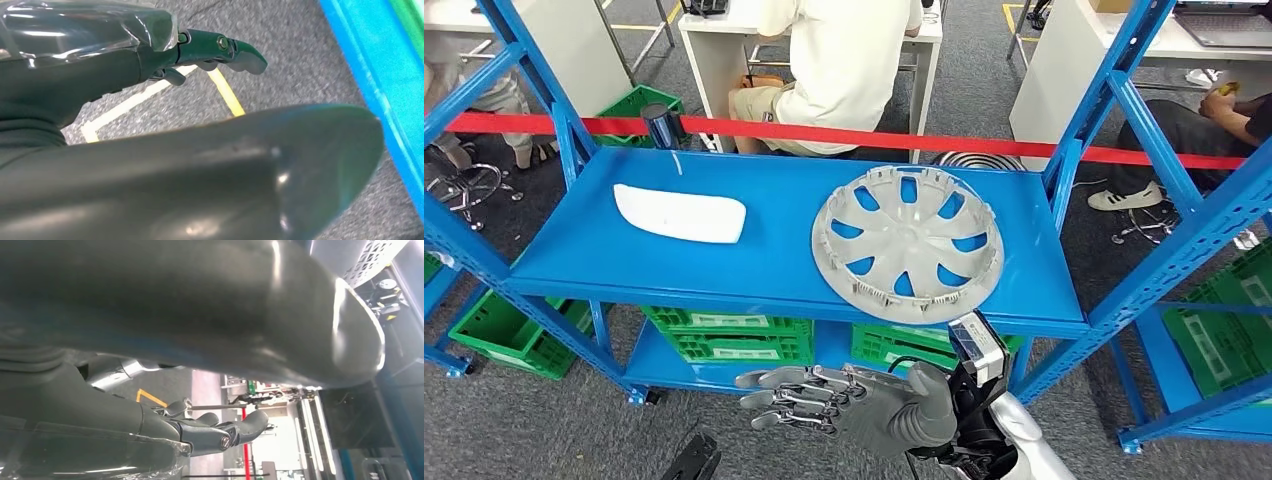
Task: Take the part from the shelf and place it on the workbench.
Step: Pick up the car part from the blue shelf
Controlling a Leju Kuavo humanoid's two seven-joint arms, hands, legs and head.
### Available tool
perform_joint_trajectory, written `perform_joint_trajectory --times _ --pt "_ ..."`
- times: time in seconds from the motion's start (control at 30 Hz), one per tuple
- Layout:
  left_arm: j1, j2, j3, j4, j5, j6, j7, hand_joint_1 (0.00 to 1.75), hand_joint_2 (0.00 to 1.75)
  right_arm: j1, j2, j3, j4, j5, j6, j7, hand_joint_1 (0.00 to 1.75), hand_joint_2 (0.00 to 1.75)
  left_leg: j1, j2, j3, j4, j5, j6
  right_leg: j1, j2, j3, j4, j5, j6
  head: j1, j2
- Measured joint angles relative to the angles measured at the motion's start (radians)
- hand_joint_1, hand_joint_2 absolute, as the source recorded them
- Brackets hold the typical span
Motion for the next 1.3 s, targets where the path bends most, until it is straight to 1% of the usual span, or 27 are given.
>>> perform_joint_trajectory --times 0.03,0.13,0.2,0.23,0.3,0.33,0.37,0.4,0.47,0.5,0.53,0.57,0.6,0.63,0.7,0.73,0.8,0.83,0.87,0.9,0.97,1.03,1.1,1.17,1.2,1.23,1.3 --pt "-0.001 -0.002 0.002 0.000 -0.001 0.000 -0.001 0.00 0.00 0.000 0.000 -0.001 -0.001 0.000 0.002 0.000 0.00 0.00 0.000 -0.002 0.011 0.001 -0.009 -0.004 0.004 0.003 0.010 -0.027 0.052 -0.004 -0.002 0.000" --pt "-0.004 -0.003 0.007 -0.001 -0.005 0.001 -0.004 0.00 0.00 -0.005 0.004 -0.002 -0.006 0.001 0.003 0.001 0.00 0.00 -0.006 -0.001 0.021 0.041 -0.006 -0.017 -0.003 0.004 0.050 -0.053 0.110 -0.041 -0.002 0.000" --pt "-0.005 -0.002 0.007 -0.001 -0.008 0.000 -0.005 0.00 0.00 -0.007 0.008 -0.002 -0.008 0.003 -0.001 0.002 0.00 0.00 -0.004 0.010 -0.030 0.135 -0.008 -0.026 -0.017 -0.001 0.071 -0.062 0.130 -0.060 -0.003 0.000" --pt "-0.006 -0.001 0.007 -0.001 -0.010 -0.001 -0.006 0.00 0.00 -0.008 0.010 -0.002 -0.008 0.004 -0.004 0.003 0.00 0.00 0.004 0.016 -0.070 0.191 -0.026 -0.035 -0.019 -0.002 0.075 -0.062 0.124 -0.064 -0.004 0.000" --pt "-0.007 0.001 0.008 -0.001 -0.014 -0.004 -0.006 0.00 0.00 -0.007 0.011 -0.002 -0.008 0.005 -0.007 0.004 0.00 0.00 0.022 0.022 -0.151 0.272 -0.091 -0.056 -0.024 -0.001 0.078 -0.061 0.112 -0.064 -0.005 0.000" --pt "-0.007 0.002 0.008 -0.001 -0.015 -0.004 -0.006 0.00 0.00 -0.006 0.011 -0.002 -0.008 0.005 -0.008 0.004 0.00 0.00 0.030 0.024 -0.178 0.282 -0.113 -0.067 -0.027 0.001 0.080 -0.061 0.107 -0.060 -0.005 0.000" --pt "-0.007 0.002 0.008 -0.001 -0.016 -0.005 -0.006 0.00 0.00 -0.005 0.011 -0.001 -0.008 0.005 -0.008 0.005 0.00 0.00 0.038 0.027 -0.190 0.266 -0.110 -0.076 -0.031 0.003 0.085 -0.060 0.100 -0.056 -0.005 0.000" --pt "-0.007 0.003 0.008 -0.001 -0.017 -0.005 -0.006 0.00 0.00 -0.005 0.011 -0.001 -0.008 0.006 -0.008 0.005 0.00 0.00 0.045 0.029 -0.188 0.224 -0.076 -0.083 -0.035 0.004 0.092 -0.060 0.094 -0.050 -0.005 0.000" --pt "-0.006 0.003 0.008 -0.001 -0.017 -0.003 -0.006 0.00 0.00 -0.005 0.010 -0.001 -0.008 0.007 -0.009 0.005 0.00 0.00 0.058 0.034 -0.161 0.101 0.031 -0.095 -0.039 0.005 0.108 -0.058 0.081 -0.037 -0.005 0.000" --pt "-0.006 0.003 0.008 -0.001 -0.018 -0.003 -0.006 0.00 0.00 -0.005 0.010 -0.001 -0.008 0.008 -0.010 0.005 0.00 0.00 0.059 0.037 -0.150 0.056 0.059 -0.096 -0.040 0.005 0.113 -0.058 0.076 -0.031 -0.005 0.000" --pt "-0.006 0.003 0.008 -0.001 -0.019 -0.002 -0.006 0.00 0.00 -0.004 0.010 -0.001 -0.008 0.009 -0.010 0.006 0.00 0.00 0.058 0.038 -0.143 0.031 0.077 -0.090 -0.039 0.005 0.115 -0.058 0.071 -0.022 -0.005 0.000" --pt "-0.005 0.003 0.008 0.000 -0.020 -0.001 -0.006 0.00 0.00 -0.003 0.009 -0.001 -0.008 0.010 -0.011 0.006 0.00 0.00 0.054 0.037 -0.142 0.025 0.079 -0.081 -0.038 0.005 0.116 -0.058 0.067 -0.014 -0.005 0.000" --pt "-0.005 0.004 0.008 0.000 -0.021 -0.001 -0.007 0.00 0.00 -0.001 0.009 -0.001 -0.008 0.011 -0.012 0.006 0.00 0.44 0.049 0.036 -0.140 0.027 0.075 -0.069 -0.037 0.005 0.116 -0.060 0.064 -0.005 -0.004 0.000" --pt "-0.004 0.004 0.009 0.000 -0.023 0.000 -0.008 0.00 0.00 0.000 0.009 -0.001 -0.009 0.012 -0.012 0.006 0.00 0.87 0.048 0.035 -0.136 0.025 0.086 -0.058 -0.039 0.003 0.115 -0.059 0.059 0.002 -0.004 0.000" --pt "-0.003 0.004 0.009 0.000 -0.025 0.000 -0.009 0.00 0.00 0.001 0.007 -0.002 -0.011 0.013 -0.011 0.005 0.00 1.75 0.048 0.035 -0.128 0.016 0.092 -0.043 -0.039 -0.004 0.093 -0.016 0.038 0.003 -0.002 0.000" --pt "-0.003 0.004 0.010 0.000 -0.026 0.000 -0.010 0.00 0.00 0.002 0.006 -0.002 -0.012 0.013 -0.012 0.005 0.00 1.75 0.047 0.035 -0.125 0.013 0.091 -0.037 -0.038 -0.007 0.063 0.038 0.017 -0.003 -0.001 0.000" --pt "-0.002 0.004 0.010 0.000 -0.026 0.000 -0.014 0.00 0.00 0.005 0.002 -0.004 -0.012 0.015 -0.016 0.006 0.00 1.75 0.039 0.035 -0.123 0.013 0.086 -0.027 -0.035 -0.008 -0.021 0.184 -0.030 -0.014 0.000 0.000" --pt "-0.001 0.005 0.010 0.000 -0.027 0.000 -0.016 0.00 0.00 0.007 0.000 -0.004 -0.012 0.017 -0.021 0.007 0.00 1.75 0.034 0.034 -0.121 0.013 0.082 -0.023 -0.033 -0.008 -0.055 0.237 -0.041 -0.015 0.000 0.000" --pt "0.000 0.005 0.010 0.000 -0.028 0.000 -0.018 0.00 0.00 0.009 -0.001 -0.005 -0.012 0.019 -0.027 0.010 0.00 1.75 0.029 0.032 -0.117 0.013 0.078 -0.020 -0.031 -0.008 -0.073 0.253 -0.037 -0.012 0.000 0.000" --pt "0.001 0.004 0.010 0.000 -0.028 0.000 -0.020 0.00 0.00 0.010 -0.002 -0.006 -0.012 0.023 -0.033 0.014 0.00 1.75 0.026 0.030 -0.110 0.013 0.073 -0.019 -0.028 -0.009 -0.067 0.226 -0.015 -0.008 0.001 0.000" --pt "0.001 0.003 0.010 -0.001 -0.029 0.001 -0.022 0.00 0.00 0.011 -0.006 -0.006 -0.012 0.029 -0.052 0.026 0.00 1.75 0.019 0.027 -0.094 0.013 0.060 -0.019 -0.019 -0.009 -0.011 0.085 0.054 -0.004 0.001 0.000" --pt "0.001 0.001 0.012 -0.001 -0.030 0.002 -0.024 0.00 0.00 0.012 -0.014 -0.006 -0.012 0.050 -0.089 0.046 0.00 1.75 0.011 0.024 -0.083 0.016 0.045 -0.025 -0.011 -0.008 0.040 -0.026 0.101 -0.017 0.000 0.000" --pt "0.000 0.002 0.014 -0.001 -0.030 0.000 -0.024 0.00 0.00 0.016 -0.024 -0.008 -0.012 0.090 -0.131 0.064 0.00 1.75 0.009 0.023 -0.078 0.016 0.035 -0.033 -0.007 -0.007 0.054 -0.048 0.107 -0.033 0.000 0.000" --pt "0.000 0.004 0.016 -0.001 -0.031 -0.003 -0.024 0.00 0.00 0.020 -0.031 -0.010 -0.012 0.116 -0.151 0.070 0.00 1.75 0.013 0.024 -0.080 0.024 0.023 -0.044 -0.011 -0.006 0.059 -0.052 0.103 -0.043 0.000 0.000" --pt "0.000 0.005 0.016 -0.001 -0.031 -0.003 -0.024 0.00 0.00 0.020 -0.033 -0.011 -0.012 0.122 -0.154 0.070 0.00 1.75 0.015 0.026 -0.090 0.048 0.008 -0.050 -0.015 -0.005 0.063 -0.054 0.101 -0.048 -0.001 0.000" --pt "0.000 0.006 0.017 -0.001 -0.031 -0.003 -0.024 0.00 0.00 0.021 -0.034 -0.011 -0.012 0.130 -0.159 0.071 0.00 1.75 0.018 0.027 -0.112 0.094 -0.016 -0.057 -0.018 -0.005 0.068 -0.055 0.099 -0.053 -0.001 0.000" --pt "0.001 0.008 0.018 0.000 -0.029 0.000 -0.024 0.00 0.00 0.025 -0.035 -0.012 -0.012 0.190 -0.201 0.070 0.00 1.75 0.023 0.029 -0.188 0.235 -0.073 -0.067 -0.017 -0.005 0.074 -0.055 0.092 -0.063 -0.002 0.000"
